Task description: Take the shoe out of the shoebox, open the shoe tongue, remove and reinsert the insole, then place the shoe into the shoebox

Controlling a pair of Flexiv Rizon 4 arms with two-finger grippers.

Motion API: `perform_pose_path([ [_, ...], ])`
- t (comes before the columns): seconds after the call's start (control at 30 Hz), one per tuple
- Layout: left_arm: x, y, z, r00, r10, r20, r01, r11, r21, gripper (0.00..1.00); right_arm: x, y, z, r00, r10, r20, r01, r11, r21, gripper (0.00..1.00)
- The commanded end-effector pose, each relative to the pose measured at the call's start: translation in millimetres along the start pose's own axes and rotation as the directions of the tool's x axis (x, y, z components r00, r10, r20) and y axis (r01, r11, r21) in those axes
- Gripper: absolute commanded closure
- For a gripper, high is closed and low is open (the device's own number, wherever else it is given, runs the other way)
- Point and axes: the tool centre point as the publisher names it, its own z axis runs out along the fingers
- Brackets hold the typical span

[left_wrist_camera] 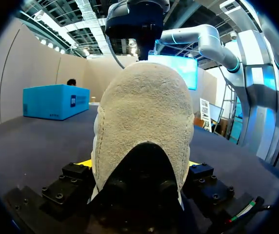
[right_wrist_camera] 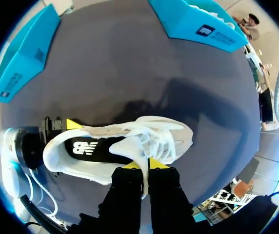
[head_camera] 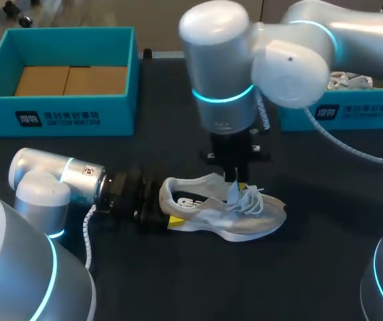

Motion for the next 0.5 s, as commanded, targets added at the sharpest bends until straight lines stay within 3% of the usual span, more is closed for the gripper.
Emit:
perform_pose_path([
  [0.03,-1.4,2,0,1.0,0.0,0.002,0.0,1.0,0.0,1.0,-29.5,4.2,2,0.973,0.038,-0.227,-0.036,0.999,0.015,1.0],
  [0.5,-1.4,2,0,1.0,0.0,0.002,0.0,1.0,0.0,1.0,-62.9,10.4,23,0.901,-0.055,-0.429,0.059,0.998,-0.006,1.0],
])
